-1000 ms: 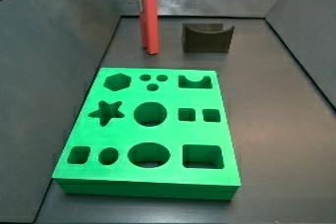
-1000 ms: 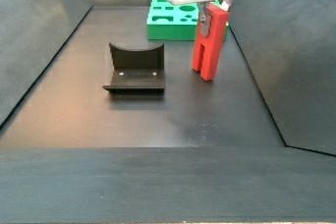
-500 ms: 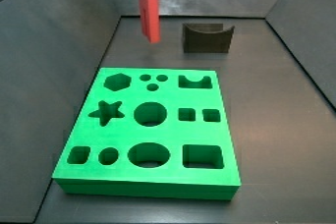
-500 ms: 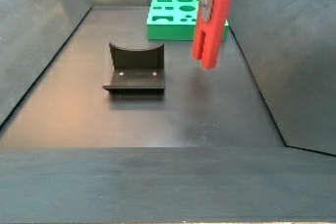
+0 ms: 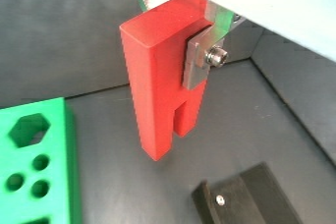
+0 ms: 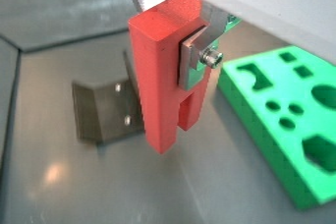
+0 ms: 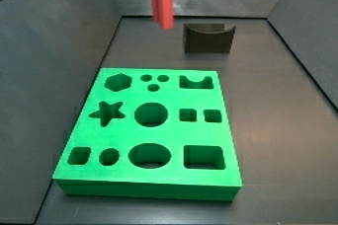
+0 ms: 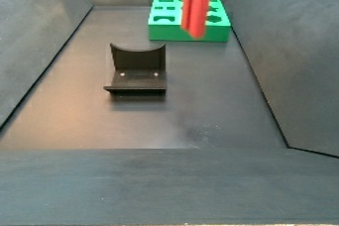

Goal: Pick up the double-square object. Move up. Move to above the board. Insert the double-square object.
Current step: Move to above the board.

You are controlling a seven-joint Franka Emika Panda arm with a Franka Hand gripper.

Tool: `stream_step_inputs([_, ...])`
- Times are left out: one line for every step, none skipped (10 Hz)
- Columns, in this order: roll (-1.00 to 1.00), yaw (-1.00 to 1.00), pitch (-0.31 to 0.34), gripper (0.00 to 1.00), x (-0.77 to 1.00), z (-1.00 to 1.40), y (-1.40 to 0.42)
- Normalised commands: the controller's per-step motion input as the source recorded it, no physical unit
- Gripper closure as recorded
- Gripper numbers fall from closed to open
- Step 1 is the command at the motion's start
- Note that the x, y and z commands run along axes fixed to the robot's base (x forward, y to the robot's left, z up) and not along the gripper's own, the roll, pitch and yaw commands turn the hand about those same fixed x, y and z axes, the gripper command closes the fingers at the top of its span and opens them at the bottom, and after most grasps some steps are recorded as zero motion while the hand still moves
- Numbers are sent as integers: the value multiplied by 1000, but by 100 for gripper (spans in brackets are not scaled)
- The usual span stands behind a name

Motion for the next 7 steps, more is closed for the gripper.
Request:
stream_step_inputs([192,34,128,100,562,863,-373])
stream_step_inputs([126,29,124,100,373,569,-207])
stream_step_inputs([110,35,125,100,240,343,-129])
stream_step_inputs([-68,-1000,207,100,-73,391,-1000])
stream_step_inputs([-72,-1000,193,100,-89,366,-1000])
stream_step_inputs([-92,-1000,222,100,-92,394,-1000])
stream_step_inputs([-118,-1000,241,100,-86,387,-1000])
